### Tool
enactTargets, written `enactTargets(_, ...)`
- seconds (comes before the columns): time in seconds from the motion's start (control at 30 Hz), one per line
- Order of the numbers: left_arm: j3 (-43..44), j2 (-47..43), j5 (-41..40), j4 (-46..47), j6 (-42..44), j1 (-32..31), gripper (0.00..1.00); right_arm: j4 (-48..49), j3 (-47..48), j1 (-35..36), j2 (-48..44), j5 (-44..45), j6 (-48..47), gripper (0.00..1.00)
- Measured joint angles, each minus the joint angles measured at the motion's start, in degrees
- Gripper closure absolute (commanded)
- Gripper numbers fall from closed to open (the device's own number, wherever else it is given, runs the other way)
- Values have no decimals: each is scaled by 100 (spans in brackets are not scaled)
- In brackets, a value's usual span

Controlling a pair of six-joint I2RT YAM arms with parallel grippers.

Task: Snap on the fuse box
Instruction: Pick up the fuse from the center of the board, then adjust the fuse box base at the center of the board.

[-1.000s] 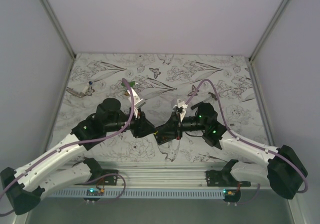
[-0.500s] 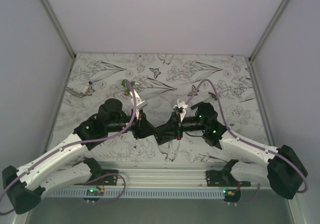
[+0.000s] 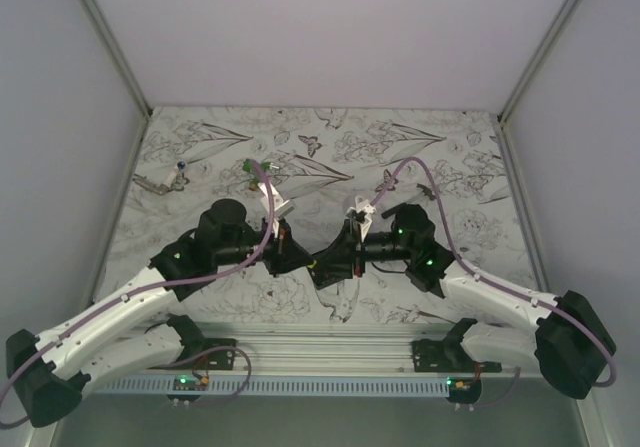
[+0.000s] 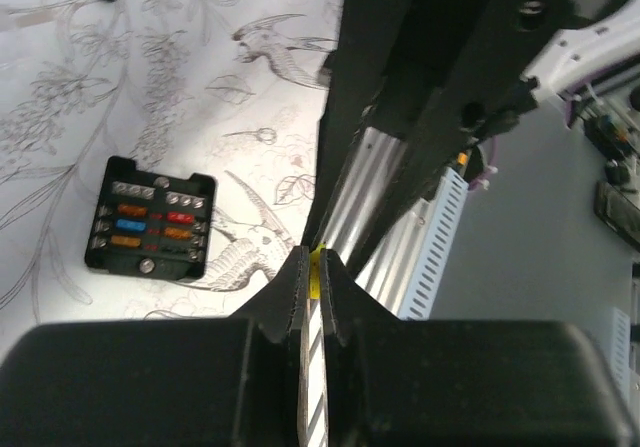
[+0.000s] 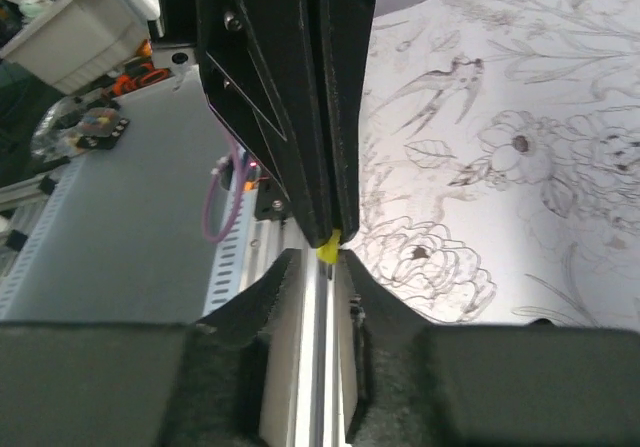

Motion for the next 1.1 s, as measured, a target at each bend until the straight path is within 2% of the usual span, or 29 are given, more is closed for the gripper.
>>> enactTargets(0.13,-142,0,-684,-44,-208,2,100,-358,0,-160,-153,428,4,56)
enactTargets(0.27,-179,83,-1491,-282,-529,9,100,-1084,0,-391,-380,1335,4,54)
enactTargets(0.47,-229,345,-2361,-529,-1097,20,100,-2330,-22,-472,-409,3053,181,56)
enactTargets(0.63,-229,713,-2796,-702,-1554,39,100,-3008,-223,-487,-306,4240,411,63)
enactTargets(0.83,-227,1193,-2983,-817,-1963,28,100,-3303,-411,-476,203,4784,673,65)
enactTargets(1.1,-131,1711,-3195,-955,-2280,-162,100,-2940,-612,-74,837,4846,1078,66)
